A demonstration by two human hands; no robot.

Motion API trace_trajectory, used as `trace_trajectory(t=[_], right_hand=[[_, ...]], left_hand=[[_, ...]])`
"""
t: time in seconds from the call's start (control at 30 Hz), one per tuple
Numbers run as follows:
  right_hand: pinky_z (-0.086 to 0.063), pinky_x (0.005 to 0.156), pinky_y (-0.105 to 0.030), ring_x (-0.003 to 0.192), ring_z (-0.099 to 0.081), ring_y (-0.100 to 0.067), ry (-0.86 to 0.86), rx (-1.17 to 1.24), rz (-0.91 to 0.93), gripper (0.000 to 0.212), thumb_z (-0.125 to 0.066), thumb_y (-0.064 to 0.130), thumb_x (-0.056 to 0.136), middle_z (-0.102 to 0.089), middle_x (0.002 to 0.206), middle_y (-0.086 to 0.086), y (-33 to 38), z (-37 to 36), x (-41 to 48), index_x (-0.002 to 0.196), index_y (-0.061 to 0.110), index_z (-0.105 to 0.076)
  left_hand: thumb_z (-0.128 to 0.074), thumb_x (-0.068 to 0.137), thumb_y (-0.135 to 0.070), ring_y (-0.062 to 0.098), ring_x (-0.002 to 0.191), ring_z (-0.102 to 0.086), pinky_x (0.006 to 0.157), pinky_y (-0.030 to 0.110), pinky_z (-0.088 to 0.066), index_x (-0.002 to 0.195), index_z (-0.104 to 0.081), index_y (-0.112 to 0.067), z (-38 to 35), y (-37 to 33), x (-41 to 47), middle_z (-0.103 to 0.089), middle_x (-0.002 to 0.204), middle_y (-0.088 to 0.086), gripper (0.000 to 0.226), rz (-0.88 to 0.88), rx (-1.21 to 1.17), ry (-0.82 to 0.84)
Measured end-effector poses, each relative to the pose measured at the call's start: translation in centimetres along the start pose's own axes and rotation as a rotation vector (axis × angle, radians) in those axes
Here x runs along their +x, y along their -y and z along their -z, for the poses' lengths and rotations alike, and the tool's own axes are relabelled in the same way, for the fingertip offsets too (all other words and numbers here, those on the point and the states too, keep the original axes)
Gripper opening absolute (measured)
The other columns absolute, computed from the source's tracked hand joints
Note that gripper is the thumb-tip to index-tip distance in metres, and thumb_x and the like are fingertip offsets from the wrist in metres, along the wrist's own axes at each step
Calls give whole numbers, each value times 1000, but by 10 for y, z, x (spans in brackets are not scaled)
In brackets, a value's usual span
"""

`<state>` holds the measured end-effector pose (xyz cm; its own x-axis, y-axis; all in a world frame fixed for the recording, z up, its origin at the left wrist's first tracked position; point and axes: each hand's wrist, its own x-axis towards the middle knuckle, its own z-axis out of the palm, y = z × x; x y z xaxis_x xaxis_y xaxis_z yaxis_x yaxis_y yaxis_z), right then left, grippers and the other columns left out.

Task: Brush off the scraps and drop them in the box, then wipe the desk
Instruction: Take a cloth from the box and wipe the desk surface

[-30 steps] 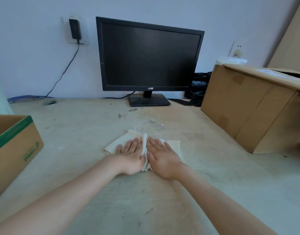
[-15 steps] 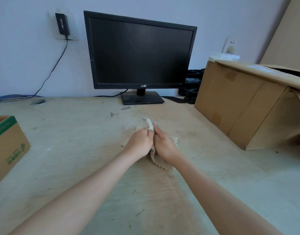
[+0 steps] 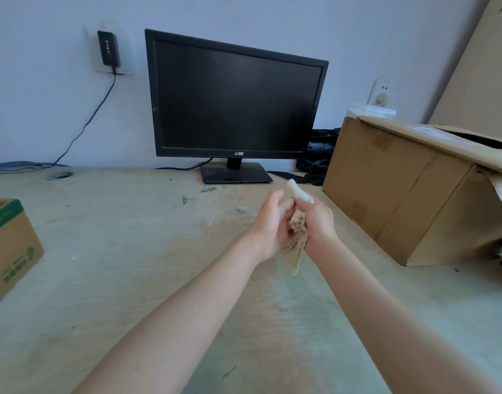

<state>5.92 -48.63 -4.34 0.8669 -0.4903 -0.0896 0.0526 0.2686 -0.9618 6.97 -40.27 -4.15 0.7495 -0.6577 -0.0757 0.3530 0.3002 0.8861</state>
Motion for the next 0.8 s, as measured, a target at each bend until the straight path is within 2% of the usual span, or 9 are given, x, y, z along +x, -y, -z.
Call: trace_trajectory(t=[0.03,0.1,0.17,0.23,0.3,0.4,0.47,0.63,0.8], right_hand=[[-48,73,-30,78,-61,-19,-54,-1,19,25,-42,9,95,-64,84,-5,5,2,4,111,14,-60],[-45,76,-24,86,-59,-14,-137,-138,138,34,-41,13,95,-63,105,-4,11,4,15,127,15,-54],[-42,84,-24,101,-55,-12,-161,-347,326,42,-40,19,96,-57,125,0,13,1,29,137,23,-45],[-40,94,-30,115,-50,-16,-78,-542,405,43,-37,24,97,-53,134,0,3,-8,40,140,25,-40],[-34,101,-36,121,-49,-25,20,-841,362,42,-31,30,99,-55,130,-5,-22,-17,52,141,27,-37],[-11,112,-49,135,-34,-30,102,-1163,239,42,-22,34,101,-52,136,-7,-59,-29,60,141,31,-33],[-5,114,-49,137,-31,-29,96,-1152,258,42,-21,31,101,-52,137,-8,-68,-35,67,141,29,-34],[-23,112,-45,125,-44,-33,130,-1060,220,41,-25,29,100,-54,133,-12,-60,-55,93,139,24,-36],[-12,111,-45,140,-27,-22,373,-1212,218,49,-20,41,94,-40,148,-2,-72,-95,102,140,32,-36]], left_hand=[[-11,97,-41,20,122,-48,102,34,-35,138,-40,-11,2,-3,0,-45,142,8,58,7,60,11],[-12,98,-42,20,139,-33,109,32,-25,148,-20,-11,8,-9,1,-30,154,6,58,-4,154,-54],[-14,99,-39,21,139,-34,110,33,-24,147,-21,-10,24,-15,3,-33,152,9,56,-44,169,-175],[-16,100,-36,23,137,-36,112,34,-22,146,-24,-10,43,-21,1,-36,150,12,54,-79,224,-278],[-19,100,-32,23,136,-38,113,35,-22,145,-27,-11,63,-27,-1,-40,148,10,50,-97,369,-369],[-27,100,-28,24,132,-42,113,35,-28,139,-38,-11,84,-35,5,-48,142,9,44,-114,636,-464],[-30,100,-29,24,130,-44,109,34,-31,133,-46,-14,89,-40,9,-52,138,8,40,-123,764,-454],[-31,98,-31,20,123,-48,95,26,-32,127,-50,-20,106,-51,11,-55,130,2,37,-176,836,-472],[-34,98,-25,17,116,-51,89,24,-33,127,-52,-20,137,-61,1,-57,130,2,35,-212,896,-551]])
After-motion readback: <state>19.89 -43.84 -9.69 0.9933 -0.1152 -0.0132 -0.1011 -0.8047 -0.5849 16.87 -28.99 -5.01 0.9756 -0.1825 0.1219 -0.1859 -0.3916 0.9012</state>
